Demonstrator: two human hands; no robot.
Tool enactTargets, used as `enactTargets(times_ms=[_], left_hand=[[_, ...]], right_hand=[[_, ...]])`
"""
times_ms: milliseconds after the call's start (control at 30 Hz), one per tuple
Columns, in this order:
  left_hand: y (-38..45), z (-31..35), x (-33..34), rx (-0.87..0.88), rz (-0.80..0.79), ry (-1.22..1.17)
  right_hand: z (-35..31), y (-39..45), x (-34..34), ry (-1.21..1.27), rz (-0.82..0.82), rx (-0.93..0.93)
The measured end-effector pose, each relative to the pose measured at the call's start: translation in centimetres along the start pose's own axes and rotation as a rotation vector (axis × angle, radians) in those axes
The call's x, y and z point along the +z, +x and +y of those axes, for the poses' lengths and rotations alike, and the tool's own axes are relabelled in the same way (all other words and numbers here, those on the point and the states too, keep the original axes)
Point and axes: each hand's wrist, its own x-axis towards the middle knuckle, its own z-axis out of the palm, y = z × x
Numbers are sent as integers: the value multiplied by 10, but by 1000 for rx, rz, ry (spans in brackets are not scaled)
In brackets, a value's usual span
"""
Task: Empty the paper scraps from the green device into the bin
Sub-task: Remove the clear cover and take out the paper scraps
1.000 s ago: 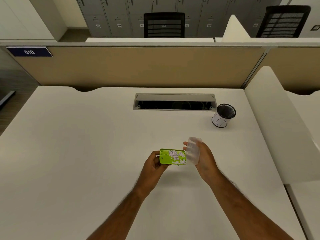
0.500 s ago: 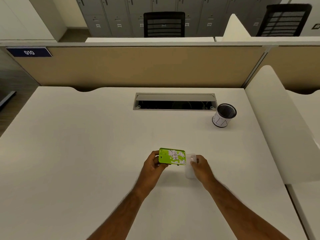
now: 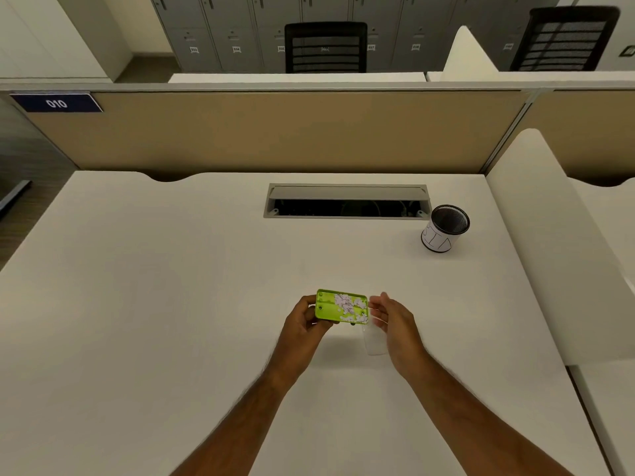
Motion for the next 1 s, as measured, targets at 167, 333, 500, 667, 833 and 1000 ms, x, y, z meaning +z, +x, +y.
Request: enactTargets(times_ms=[167, 333, 500, 667, 833, 1000], left_hand=[[1, 7, 1, 65, 3, 56], [2, 11, 1, 136, 14, 198], [1, 19, 0, 201, 39, 302], [-2, 30, 2, 294, 9, 400], [-4, 41, 4, 457, -59, 571], [-7, 46, 10, 664, -44, 788]], right_hand=[[-17, -10, 26, 324, -154, 176], [-25, -18, 43, 461, -222, 234], [-23, -21, 51, 522, -219, 258], [-18, -19, 51, 613, -213, 270], [-18, -19, 52, 694, -233, 270], [-20, -20, 54, 737, -242, 257]])
